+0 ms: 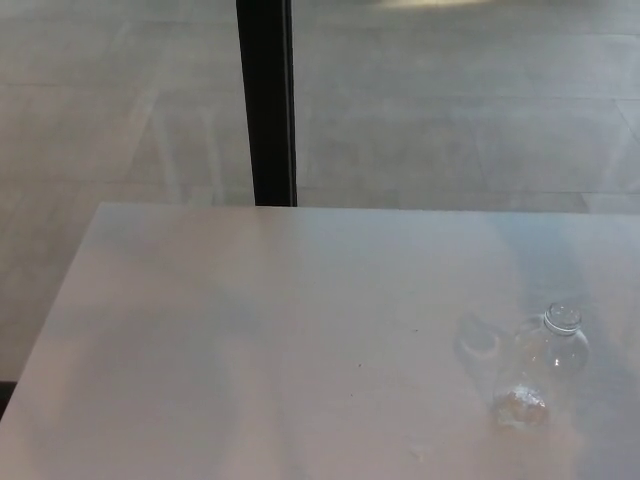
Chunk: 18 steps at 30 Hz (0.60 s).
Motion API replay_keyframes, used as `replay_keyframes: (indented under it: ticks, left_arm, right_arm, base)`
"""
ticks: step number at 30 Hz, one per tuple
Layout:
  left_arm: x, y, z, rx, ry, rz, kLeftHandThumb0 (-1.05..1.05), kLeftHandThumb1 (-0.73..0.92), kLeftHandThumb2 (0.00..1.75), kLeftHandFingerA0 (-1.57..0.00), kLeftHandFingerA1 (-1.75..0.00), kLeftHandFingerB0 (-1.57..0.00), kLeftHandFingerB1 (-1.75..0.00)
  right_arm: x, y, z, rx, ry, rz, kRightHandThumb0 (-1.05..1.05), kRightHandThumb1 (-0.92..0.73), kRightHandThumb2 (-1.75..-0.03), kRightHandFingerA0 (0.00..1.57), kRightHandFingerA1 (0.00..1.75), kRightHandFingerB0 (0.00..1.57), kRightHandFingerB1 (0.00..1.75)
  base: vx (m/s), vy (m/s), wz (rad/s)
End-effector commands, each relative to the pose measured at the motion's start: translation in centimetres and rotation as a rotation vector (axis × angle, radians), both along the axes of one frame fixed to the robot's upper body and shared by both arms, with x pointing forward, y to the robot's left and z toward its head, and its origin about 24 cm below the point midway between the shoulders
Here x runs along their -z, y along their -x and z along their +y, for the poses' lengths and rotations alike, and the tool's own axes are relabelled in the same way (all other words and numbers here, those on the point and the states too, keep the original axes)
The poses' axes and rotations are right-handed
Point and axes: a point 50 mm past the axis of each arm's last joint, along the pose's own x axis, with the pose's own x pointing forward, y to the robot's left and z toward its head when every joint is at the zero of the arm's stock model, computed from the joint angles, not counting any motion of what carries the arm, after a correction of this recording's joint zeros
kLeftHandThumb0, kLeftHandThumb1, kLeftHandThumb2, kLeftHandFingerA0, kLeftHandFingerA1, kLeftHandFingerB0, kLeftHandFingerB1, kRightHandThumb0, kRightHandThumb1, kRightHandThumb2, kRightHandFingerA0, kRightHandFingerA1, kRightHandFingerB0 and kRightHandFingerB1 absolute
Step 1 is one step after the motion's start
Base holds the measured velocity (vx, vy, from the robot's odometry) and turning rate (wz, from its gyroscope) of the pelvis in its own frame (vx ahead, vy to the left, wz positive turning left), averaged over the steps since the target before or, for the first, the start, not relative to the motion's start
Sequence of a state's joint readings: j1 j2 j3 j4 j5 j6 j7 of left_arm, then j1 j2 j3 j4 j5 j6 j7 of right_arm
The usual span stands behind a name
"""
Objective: The robot uses its right hand to grab and lift the lid of the spray bottle kept in the middle of the desk and places the lid on the right side of the bottle
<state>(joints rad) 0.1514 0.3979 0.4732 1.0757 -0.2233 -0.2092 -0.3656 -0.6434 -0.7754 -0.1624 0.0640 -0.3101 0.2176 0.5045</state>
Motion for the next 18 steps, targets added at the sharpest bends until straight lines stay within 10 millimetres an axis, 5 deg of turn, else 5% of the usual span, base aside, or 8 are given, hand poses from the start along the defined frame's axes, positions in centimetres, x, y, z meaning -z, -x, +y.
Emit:
replay_keyframes:
  ticks: [1,5,6,12,13,15,16,18]
  left_arm:
    - [-0.6,0.0,0.7,-0.008,-0.016,-0.026,-1.01,0.63,0.97,-0.57,-1.02,-0.36,-0.89]
    - [-0.5,0.0,0.5,-0.007,-0.002,-0.032,-1.03,0.50,1.10,-0.60,-0.99,-0.35,-0.84]
    - [-0.5,0.0,0.5,-0.007,-0.006,-0.030,-1.00,0.66,0.87,-0.57,-1.11,-0.30,-0.95]
    - [-0.5,0.1,0.5,-0.009,-0.010,-0.026,-1.01,0.66,0.86,-0.56,-1.05,-0.33,-0.91]
    - [-0.4,0.1,0.4,-0.009,-0.013,-0.026,-1.03,0.51,1.09,-0.59,-0.98,-0.37,-0.84]
    - [-0.4,0.2,0.4,-0.010,-0.013,-0.026,-1.03,0.51,1.09,-0.59,-0.98,-0.37,-0.84]
    - [-0.4,0.2,0.3,-0.007,-0.012,-0.028,-1.04,0.66,0.86,-0.58,-1.11,-0.32,-0.97]
    - [-0.2,0.3,0.3,-0.024,-0.001,-0.025,-1.01,0.65,0.84,-0.58,-1.06,-0.36,-0.91]
  right_arm:
    - [8.5,0.6,0.4,0.037,0.061,0.171,-0.11,-0.62,-0.96,0.83,1.72,0.74,1.38]
    - [12.1,1.2,1.2,0.055,0.054,0.241,-0.11,-0.59,-0.96,0.82,1.69,0.77,1.30]
    - [12.7,1.3,1.2,0.063,0.040,0.261,-0.15,-0.60,-0.96,0.84,1.65,0.78,1.24]
    - [14.6,1.4,1.3,0.047,-0.004,0.239,-0.14,-0.62,-0.99,0.82,1.65,0.79,1.31]
    - [14.7,1.2,1.3,0.048,-0.005,0.239,-0.16,-0.64,-0.97,0.84,1.68,0.78,1.32]
    - [14.8,1.1,1.3,0.048,-0.004,0.237,-0.16,-0.64,-0.97,0.84,1.68,0.78,1.32]
    - [15.1,1.2,1.2,0.076,0.026,0.263,-0.20,-0.63,-0.98,0.86,1.57,0.83,1.12]
    - [16.2,1.4,0.9,0.093,0.014,0.333,-0.16,-0.66,-0.86,0.84,1.33,0.83,0.78]
  base:
    - [0.00,0.000,0.00]
    - [0.00,0.000,0.00]
    - [0.00,0.000,0.00]
    - [0.00,0.000,0.00]
    - [0.00,0.000,0.00]
    - [0.00,0.000,0.00]
    - [0.00,0.000,0.00]
    - [0.00,0.000,0.00]
